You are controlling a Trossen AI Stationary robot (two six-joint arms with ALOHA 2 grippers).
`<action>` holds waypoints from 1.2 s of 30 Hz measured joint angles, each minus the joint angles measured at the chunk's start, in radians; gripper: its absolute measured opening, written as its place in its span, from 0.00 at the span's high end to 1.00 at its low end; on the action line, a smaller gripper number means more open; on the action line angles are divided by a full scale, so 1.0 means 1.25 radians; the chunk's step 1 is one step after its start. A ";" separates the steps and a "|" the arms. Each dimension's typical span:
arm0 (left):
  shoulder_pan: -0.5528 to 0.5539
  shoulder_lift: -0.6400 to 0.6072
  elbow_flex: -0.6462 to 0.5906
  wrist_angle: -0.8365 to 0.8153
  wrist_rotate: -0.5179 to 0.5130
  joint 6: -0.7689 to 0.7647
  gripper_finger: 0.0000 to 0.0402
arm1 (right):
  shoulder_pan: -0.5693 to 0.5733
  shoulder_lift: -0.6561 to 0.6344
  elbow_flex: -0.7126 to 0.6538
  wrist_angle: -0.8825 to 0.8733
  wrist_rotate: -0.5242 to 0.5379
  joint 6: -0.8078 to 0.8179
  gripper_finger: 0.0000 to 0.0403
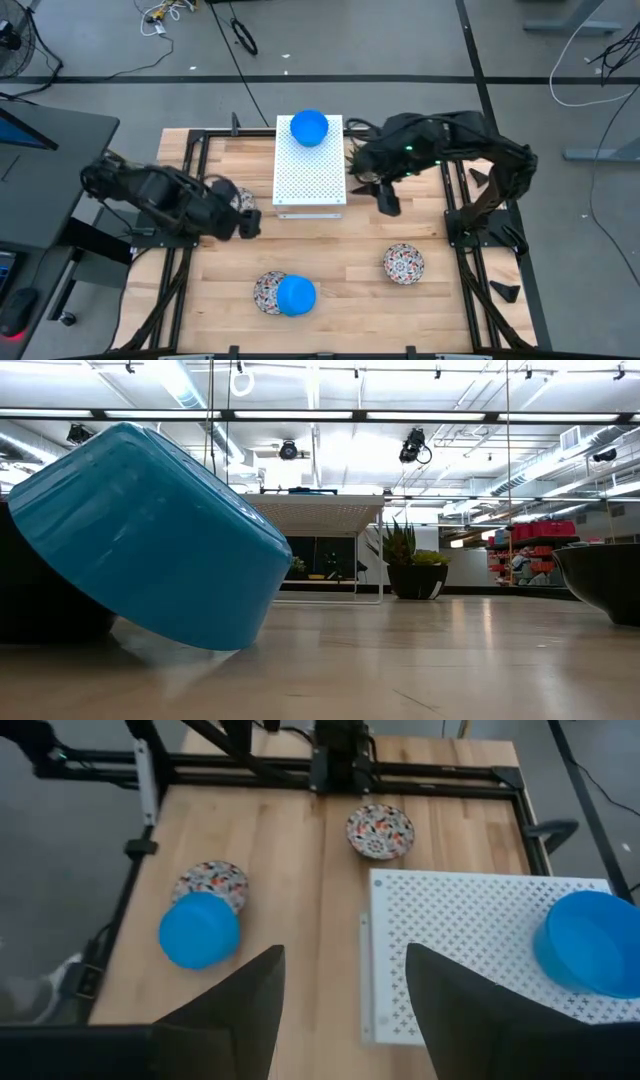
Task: Pick & Place Mini bowls
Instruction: Stack the blue bowl on top of the blue bowl on the shelf
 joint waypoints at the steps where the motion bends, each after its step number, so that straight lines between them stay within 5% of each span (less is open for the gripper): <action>1: -0.010 0.010 0.000 0.010 -0.009 -0.013 0.07 | 0.007 -0.007 0.000 -0.001 0.000 0.007 0.47; 12: -0.140 0.128 0.000 0.064 -0.062 -0.126 0.07 | 0.077 -0.045 0.000 -0.002 0.000 0.044 0.47; 23: -0.264 0.204 0.000 0.050 -0.209 -0.300 0.07 | 0.106 -0.045 0.000 -0.002 0.002 0.052 0.47; 36: -0.307 0.283 0.001 0.030 -0.255 -0.404 0.07 | 0.111 -0.045 0.000 -0.002 0.002 0.053 0.47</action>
